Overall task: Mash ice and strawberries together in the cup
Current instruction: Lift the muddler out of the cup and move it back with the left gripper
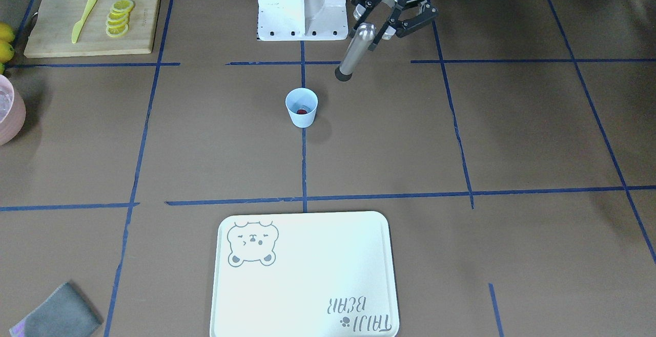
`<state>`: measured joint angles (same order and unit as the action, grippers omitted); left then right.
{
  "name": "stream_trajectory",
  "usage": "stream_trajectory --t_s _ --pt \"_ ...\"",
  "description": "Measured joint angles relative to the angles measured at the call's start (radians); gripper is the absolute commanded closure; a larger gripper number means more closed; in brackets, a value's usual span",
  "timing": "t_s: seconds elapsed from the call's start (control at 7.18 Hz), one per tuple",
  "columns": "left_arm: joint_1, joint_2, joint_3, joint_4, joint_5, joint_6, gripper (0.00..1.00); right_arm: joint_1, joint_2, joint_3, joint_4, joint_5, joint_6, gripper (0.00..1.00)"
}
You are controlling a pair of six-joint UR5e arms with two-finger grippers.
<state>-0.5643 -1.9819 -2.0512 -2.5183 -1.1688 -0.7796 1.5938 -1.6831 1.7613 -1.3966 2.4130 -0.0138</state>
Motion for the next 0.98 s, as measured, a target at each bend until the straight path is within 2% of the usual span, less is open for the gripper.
stream_trajectory --t_s 0.42,0.7,0.98 --pt "-0.251 0.099 0.005 0.150 -0.332 -0.044 1.00 0.000 0.000 0.011 0.000 0.000 0.001 0.01" --pt "-0.410 0.174 0.017 0.350 -0.567 -0.005 1.00 0.000 0.001 0.017 -0.001 0.000 0.002 0.01" --pt "-0.479 0.227 0.041 0.524 -0.703 0.050 1.00 0.000 0.004 0.021 -0.001 0.001 0.003 0.01"
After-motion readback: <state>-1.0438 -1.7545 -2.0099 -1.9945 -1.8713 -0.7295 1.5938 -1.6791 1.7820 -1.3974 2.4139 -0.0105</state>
